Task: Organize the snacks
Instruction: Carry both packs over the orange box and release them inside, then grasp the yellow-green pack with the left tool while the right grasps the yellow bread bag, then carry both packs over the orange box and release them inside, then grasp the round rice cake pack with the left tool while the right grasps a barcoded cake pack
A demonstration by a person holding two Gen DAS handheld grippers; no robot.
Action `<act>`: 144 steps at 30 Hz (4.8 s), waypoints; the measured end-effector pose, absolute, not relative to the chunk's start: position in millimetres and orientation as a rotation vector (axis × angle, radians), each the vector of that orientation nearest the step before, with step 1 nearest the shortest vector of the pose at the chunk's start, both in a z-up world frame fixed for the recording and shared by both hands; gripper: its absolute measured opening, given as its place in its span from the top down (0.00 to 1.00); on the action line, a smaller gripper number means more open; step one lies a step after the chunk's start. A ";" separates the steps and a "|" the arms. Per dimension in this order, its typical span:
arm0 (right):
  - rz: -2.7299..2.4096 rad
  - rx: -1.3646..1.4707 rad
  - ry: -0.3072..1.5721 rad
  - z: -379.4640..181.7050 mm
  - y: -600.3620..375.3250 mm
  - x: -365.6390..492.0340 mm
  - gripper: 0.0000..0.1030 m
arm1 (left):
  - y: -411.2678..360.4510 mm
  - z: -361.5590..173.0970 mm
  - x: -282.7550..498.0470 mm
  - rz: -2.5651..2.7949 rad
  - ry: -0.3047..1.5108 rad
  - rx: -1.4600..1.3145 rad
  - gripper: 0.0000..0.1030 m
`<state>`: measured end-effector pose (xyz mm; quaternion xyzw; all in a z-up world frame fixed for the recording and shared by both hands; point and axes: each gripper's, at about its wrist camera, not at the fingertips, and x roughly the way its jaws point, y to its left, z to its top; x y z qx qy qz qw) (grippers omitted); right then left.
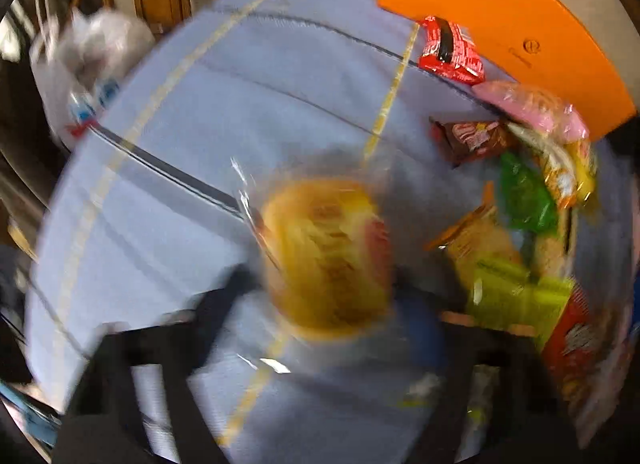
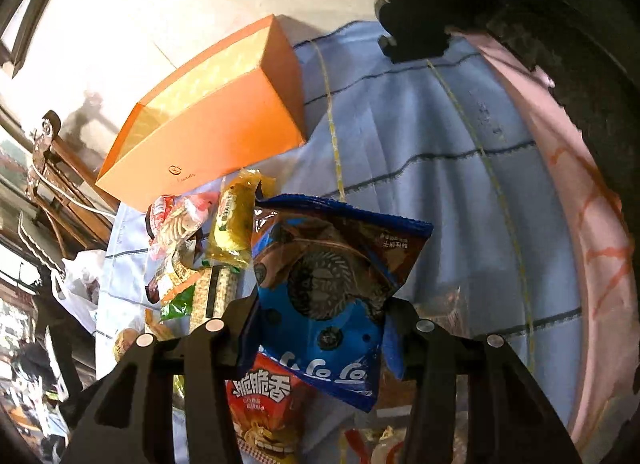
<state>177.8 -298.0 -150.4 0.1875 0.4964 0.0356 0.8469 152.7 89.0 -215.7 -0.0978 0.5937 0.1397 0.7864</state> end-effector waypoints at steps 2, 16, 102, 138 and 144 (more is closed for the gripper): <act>0.080 0.409 1.046 -151.7 -297.4 177.0 0.52 | 94.6 -213.9 146.0 0.247 1.287 -0.273 0.47; 0.206 0.370 0.904 -70.4 -273.8 198.7 0.52 | 72.6 -83.4 180.0 0.173 1.040 -0.071 0.47; 0.282 0.185 0.770 -19.0 -234.1 264.3 0.55 | 54.9 -25.5 222.6 0.122 0.818 0.096 0.40; -0.006 0.219 1.005 -119.2 -309.6 230.1 0.03 | 82.6 -37.4 285.1 0.133 0.747 0.115 0.04; -0.011 0.323 1.113 -198.0 -312.3 165.6 0.03 | 96.1 -85.9 200.1 0.131 0.875 0.171 0.04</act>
